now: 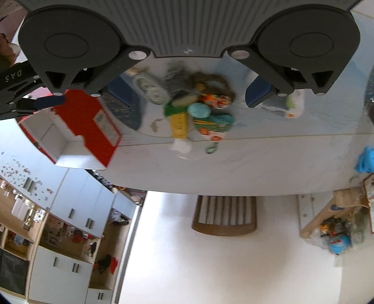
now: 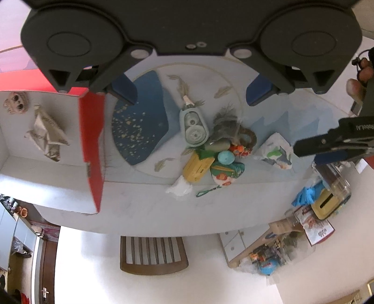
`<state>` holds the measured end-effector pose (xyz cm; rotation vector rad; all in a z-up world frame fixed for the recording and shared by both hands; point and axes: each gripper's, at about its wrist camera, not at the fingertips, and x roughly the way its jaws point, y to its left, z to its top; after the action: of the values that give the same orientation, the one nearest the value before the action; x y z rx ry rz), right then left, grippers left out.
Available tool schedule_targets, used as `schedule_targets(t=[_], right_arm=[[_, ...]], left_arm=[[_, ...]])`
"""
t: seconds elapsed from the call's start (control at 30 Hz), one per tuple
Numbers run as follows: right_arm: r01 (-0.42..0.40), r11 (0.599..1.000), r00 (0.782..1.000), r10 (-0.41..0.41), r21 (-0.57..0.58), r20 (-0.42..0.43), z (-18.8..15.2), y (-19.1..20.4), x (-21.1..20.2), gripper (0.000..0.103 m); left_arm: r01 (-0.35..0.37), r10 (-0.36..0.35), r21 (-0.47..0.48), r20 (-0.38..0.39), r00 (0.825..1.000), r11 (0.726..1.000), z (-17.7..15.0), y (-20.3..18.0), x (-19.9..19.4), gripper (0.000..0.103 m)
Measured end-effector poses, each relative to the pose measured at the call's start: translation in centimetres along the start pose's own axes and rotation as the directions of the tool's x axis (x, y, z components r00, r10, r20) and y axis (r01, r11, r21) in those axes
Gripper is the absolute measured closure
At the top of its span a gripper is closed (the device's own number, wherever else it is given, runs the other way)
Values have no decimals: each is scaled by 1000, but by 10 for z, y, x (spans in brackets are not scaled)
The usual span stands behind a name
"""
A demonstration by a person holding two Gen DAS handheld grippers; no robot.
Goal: Organize objects
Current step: 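Move both grippers back toward the items on the table, then grasp the white-green plastic bag with left gripper while right gripper grasps tape dispenser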
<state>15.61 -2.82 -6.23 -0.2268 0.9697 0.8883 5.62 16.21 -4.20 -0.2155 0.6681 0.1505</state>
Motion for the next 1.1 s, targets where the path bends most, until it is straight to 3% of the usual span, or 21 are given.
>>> schedule_targets(t=[0.43,0.63,0.9,1.1], right_arm=[[33,998,996,-37,-44,-80,7,20,50,6],[48,998,995,-52,-46,-90,11,21,61,6],[60,995,991,-68,-77,-117,19,24,85,7],[65,991,988,-81,-118,-133,21,28,99,8]], left_arm=[[-142,145,59,-64,987,988,-9,69,37,0],[-162,160,-7,-93,983,987,5,99,50,0],[-279,261,-89,-172,950,956,25,112,88,0],[-341,284,-178,-281,917,923,29,125,119,0]])
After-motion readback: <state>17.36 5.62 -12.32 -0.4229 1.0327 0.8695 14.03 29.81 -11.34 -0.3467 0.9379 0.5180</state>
